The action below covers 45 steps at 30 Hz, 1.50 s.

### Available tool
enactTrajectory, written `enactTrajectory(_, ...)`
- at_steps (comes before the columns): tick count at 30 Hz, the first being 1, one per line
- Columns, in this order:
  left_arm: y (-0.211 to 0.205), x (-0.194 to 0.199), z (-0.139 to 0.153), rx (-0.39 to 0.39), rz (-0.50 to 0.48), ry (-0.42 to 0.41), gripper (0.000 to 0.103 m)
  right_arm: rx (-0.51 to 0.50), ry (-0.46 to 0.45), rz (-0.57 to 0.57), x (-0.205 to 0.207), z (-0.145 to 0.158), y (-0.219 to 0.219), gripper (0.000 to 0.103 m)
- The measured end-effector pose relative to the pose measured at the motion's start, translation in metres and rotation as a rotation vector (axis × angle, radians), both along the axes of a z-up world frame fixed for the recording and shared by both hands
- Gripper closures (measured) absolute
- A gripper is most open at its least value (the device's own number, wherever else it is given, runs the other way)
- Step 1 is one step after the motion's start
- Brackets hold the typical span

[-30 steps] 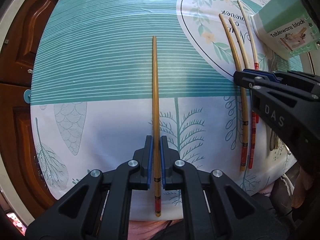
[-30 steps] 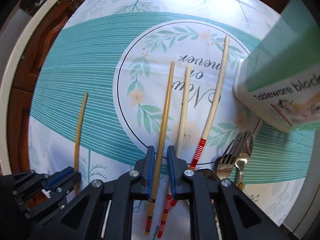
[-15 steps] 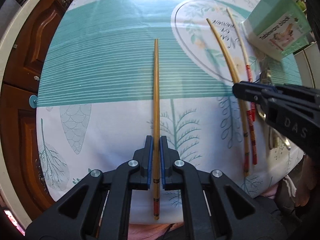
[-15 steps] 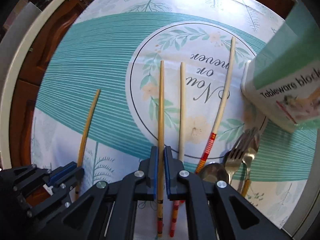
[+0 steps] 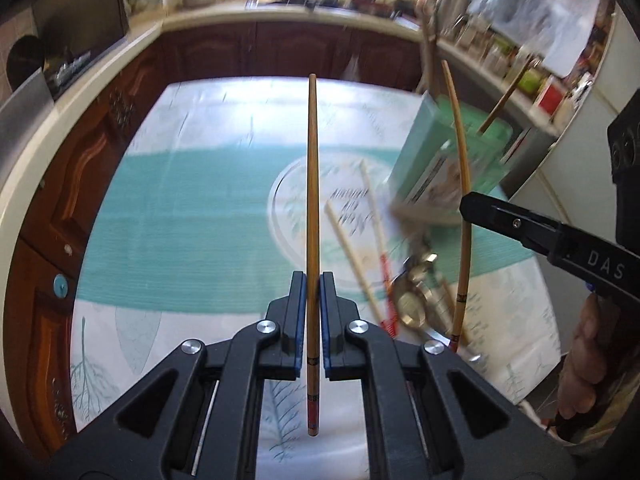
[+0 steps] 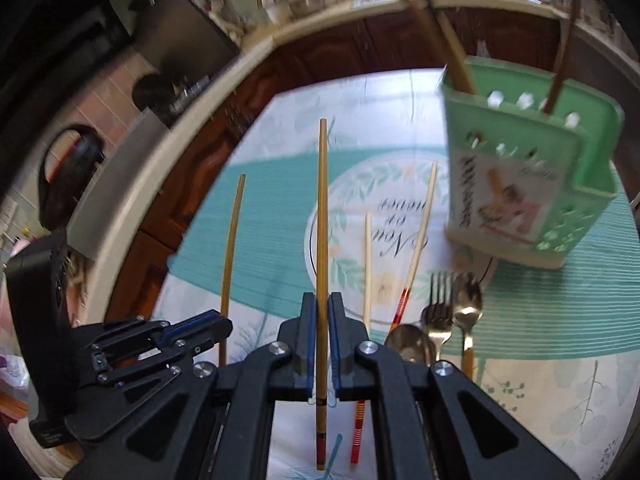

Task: Organize utensils
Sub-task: 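Lift both held chopsticks and carry them over the green holder, then open both tools to drop the chopsticks into the holder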

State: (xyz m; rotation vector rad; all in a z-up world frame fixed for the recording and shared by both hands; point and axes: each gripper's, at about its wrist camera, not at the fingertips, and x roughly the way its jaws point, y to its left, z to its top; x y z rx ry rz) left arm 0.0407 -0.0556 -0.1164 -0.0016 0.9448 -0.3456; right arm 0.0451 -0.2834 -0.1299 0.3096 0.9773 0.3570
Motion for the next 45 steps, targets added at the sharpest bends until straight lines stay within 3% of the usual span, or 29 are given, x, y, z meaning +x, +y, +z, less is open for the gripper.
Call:
enactTrajectory(5, -0.027, -0.005, 0.062, -0.039, -0.032, -0.155, 0.099, 0.053, -0.177, -0.091, -0.02, 0.044, -0.041, 0.098)
enactTrajectory(12, -0.077, 0.01, 0.158, -0.198, -0.075, -0.403, 0.099, 0.012, -0.426, -0.235, -0.022, 0.096, -0.087, 0.098)
enactTrajectory(17, -0.109, 0.036, 0.185, -0.306, -0.081, -0.499, 0.099, -0.036, -0.588, -0.294, 0.001, 0.121, -0.101, 0.097)
enactTrajectory(20, -0.124, 0.063, 0.179, -0.327, -0.067, -0.516, 0.099, -0.065, -0.637, -0.272, 0.015, 0.121, -0.104, 0.097)
enactTrajectory(25, -0.134, 0.105, 0.137, -0.318, -0.034, -0.505, 0.099, -0.072, -0.716, -0.266, 0.028, 0.108, -0.108, 0.097)
enactTrajectory(32, -0.144, 0.118, 0.094, -0.311, -0.024, -0.541, 0.099, -0.144, -0.802, -0.246, 0.042, 0.09, -0.096, 0.097)
enactTrajectory(37, -0.148, 0.115, 0.061, -0.297, -0.021, -0.517, 0.099, -0.205, -0.821, -0.199, 0.045, 0.073, -0.086, 0.097)
enactTrajectory(45, -0.146, 0.107, 0.014, -0.249, -0.047, -0.392, 0.098, -0.27, -0.745, -0.101, 0.043, 0.048, -0.081, 0.097)
